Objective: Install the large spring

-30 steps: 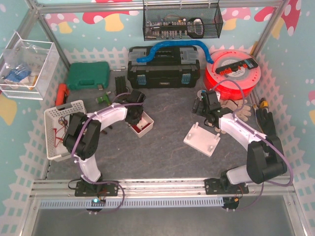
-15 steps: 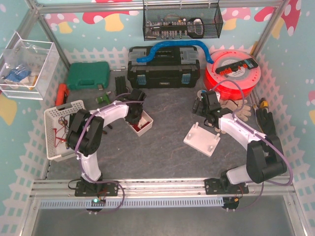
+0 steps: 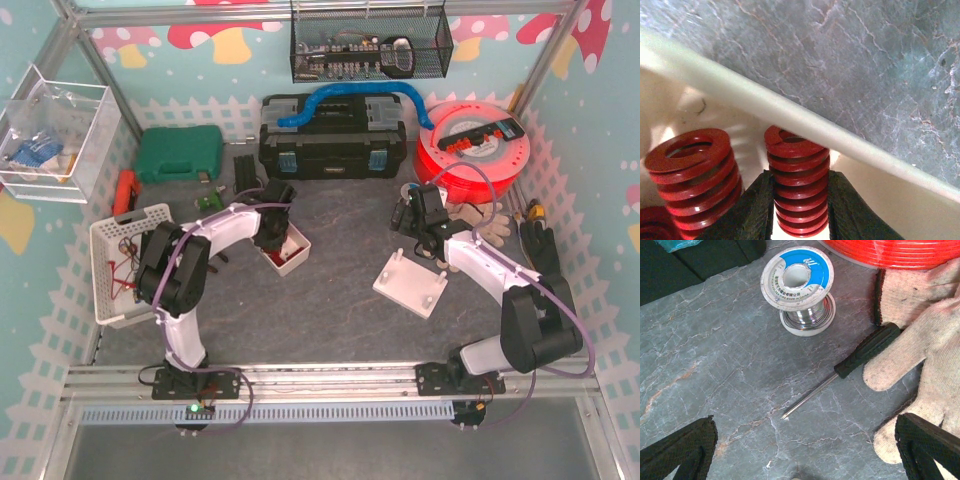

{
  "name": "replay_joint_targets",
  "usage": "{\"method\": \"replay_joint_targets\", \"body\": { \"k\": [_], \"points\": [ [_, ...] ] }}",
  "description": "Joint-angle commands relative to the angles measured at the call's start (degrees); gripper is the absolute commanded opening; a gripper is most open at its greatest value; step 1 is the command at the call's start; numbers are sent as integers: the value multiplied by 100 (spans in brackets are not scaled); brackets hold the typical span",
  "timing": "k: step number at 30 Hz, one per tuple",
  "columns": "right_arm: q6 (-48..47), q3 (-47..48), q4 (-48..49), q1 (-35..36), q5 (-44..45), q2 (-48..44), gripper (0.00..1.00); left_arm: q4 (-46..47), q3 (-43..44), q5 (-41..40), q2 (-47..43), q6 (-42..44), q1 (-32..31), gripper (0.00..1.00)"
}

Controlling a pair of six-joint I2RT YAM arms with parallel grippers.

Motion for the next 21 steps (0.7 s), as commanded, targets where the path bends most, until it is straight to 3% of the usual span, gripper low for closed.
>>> {"method": "replay_joint_targets", "body": {
  "k": [1,10,21],
  "points": [
    [30,-91,26,-14,53,-25,96,-462,-13,-280,-276,-85,155,16],
    [2,-91,37,-15,61,-86,96,-462,-83,-464,-1035,145,92,15],
    [-23,-113,47,-16,111,-148,96,-422,-78,-122,-751,237,-6,29]
  ]
}}
